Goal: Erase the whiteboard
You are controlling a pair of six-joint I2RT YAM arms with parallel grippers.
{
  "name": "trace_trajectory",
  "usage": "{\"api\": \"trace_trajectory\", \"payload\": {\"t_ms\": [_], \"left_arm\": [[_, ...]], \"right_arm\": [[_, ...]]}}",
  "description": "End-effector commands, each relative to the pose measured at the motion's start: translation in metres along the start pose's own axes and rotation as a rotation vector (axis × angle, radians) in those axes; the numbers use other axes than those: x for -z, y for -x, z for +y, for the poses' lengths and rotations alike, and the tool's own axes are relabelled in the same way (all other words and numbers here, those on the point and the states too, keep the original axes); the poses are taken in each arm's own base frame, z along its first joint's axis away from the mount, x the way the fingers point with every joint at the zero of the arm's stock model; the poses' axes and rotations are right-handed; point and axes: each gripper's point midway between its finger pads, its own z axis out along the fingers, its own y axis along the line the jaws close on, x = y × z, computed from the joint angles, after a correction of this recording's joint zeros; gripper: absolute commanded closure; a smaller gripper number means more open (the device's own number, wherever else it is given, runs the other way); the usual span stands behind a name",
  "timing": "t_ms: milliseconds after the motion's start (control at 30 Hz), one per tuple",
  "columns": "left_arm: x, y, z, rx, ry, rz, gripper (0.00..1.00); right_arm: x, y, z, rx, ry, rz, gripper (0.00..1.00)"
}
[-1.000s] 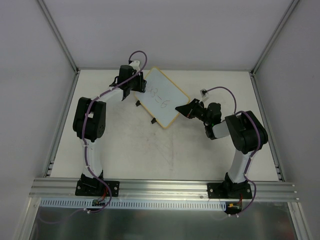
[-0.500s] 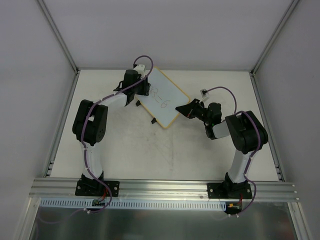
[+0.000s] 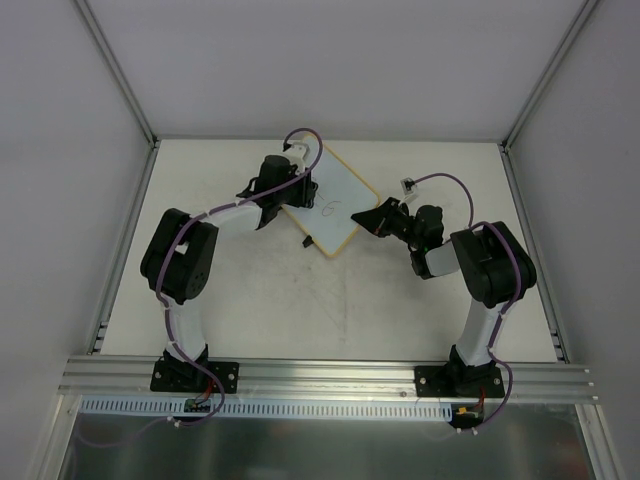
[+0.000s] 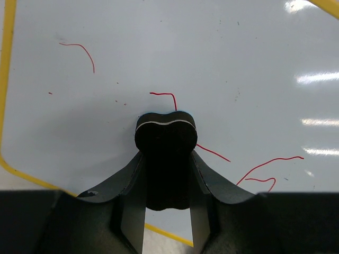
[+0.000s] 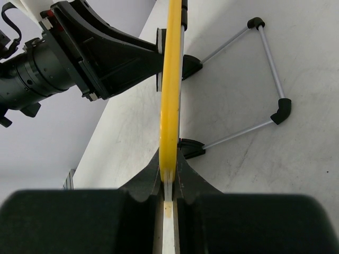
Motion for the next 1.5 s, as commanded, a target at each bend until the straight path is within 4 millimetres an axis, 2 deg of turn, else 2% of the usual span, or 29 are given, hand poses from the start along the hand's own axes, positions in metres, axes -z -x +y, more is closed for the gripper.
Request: {"api": "trace_trajectory", "payload": {"t_ms": [0,67,233,567,600,733,900,1033,1133,1167,1267,1300,1467], "left_arm": [[0.006,-0.035,-0.051,-0.018,-0.163,0.1,1.0],[0.005,-0.037,-0.054,-0.027,-0.183,0.104,1.0],[0.009,-0.04,-0.082,-0.088,-0.266,0.11,1.0],[0.023,-0.051,-0.117,-0.098,-0.302,0.125,1.0],[0.025,-0.054,-0.127,-0.104,-0.319,0.129,1.0],[0.026,-0.061,-0.143,-0.116,-0.337,0.137,1.0],[0.017,-0.068,-0.14,-0.102,-0.316,0.15,1.0],[0.012,-0.066,-0.127,-0.099,-0.288,0.149,1.0],[0.008,-0.06,-0.102,-0.071,-0.254,0.143,1.0],[0.006,-0.055,-0.085,-0.053,-0.229,0.137,1.0],[0.005,-0.045,-0.056,-0.021,-0.191,0.123,1.0],[0.004,-0.04,-0.035,0.001,-0.161,0.115,1.0],[-0.002,-0.022,0.012,0.027,-0.095,0.099,1.0]], "right_arm": [[-0.004,0.039,0.05,0.163,0.183,-0.122,1.0],[-0.004,0.04,0.05,0.166,0.184,-0.123,1.0],[-0.003,0.041,0.05,0.167,0.184,-0.125,1.0],[-0.004,0.04,0.051,0.166,0.188,-0.122,1.0],[-0.003,0.04,0.05,0.166,0.186,-0.123,1.0],[-0.004,0.04,0.052,0.167,0.19,-0.122,1.0],[-0.003,0.041,0.053,0.168,0.191,-0.123,1.0],[-0.003,0.04,0.053,0.167,0.191,-0.121,1.0],[-0.002,0.039,0.053,0.166,0.191,-0.121,1.0],[-0.002,0.04,0.054,0.167,0.192,-0.122,1.0],[-0.002,0.039,0.055,0.166,0.194,-0.121,1.0],[-0.002,0.039,0.055,0.166,0.194,-0.121,1.0],[-0.003,0.04,0.054,0.167,0.193,-0.122,1.0]]}}
